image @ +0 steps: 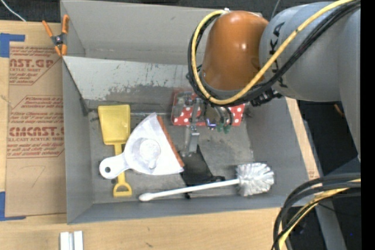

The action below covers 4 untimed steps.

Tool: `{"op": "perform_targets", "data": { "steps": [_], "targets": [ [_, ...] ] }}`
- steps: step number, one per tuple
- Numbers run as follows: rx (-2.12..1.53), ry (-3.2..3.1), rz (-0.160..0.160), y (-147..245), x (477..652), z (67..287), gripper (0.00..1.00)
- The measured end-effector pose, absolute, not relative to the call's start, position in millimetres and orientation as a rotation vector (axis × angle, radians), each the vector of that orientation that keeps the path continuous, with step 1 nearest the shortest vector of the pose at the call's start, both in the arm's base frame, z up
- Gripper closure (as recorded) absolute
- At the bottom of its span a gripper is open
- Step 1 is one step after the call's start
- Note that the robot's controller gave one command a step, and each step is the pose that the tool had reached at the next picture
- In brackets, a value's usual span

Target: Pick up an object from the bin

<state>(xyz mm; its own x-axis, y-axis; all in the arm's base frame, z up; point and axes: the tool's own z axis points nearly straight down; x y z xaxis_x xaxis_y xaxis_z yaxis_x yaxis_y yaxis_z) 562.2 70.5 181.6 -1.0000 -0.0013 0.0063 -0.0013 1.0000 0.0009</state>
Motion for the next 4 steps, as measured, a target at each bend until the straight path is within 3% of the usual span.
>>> {"op": "perform_targets", "data": {
  "steps": [1,2,3,4],
  "targets": [
    [0.0,-3.143,-0.002,70.1,563.8,186.5,0.0],
    [-0.171,-3.134,-0.003,41.1,526.2,76.4,0.0],
    [-0.565,-3.097,-0.006,35.4,510.7,163.7,0.0],
    [-0.17,-3.132,-0.004,41.7,525.5,74.2,0.0]
  ]
}}
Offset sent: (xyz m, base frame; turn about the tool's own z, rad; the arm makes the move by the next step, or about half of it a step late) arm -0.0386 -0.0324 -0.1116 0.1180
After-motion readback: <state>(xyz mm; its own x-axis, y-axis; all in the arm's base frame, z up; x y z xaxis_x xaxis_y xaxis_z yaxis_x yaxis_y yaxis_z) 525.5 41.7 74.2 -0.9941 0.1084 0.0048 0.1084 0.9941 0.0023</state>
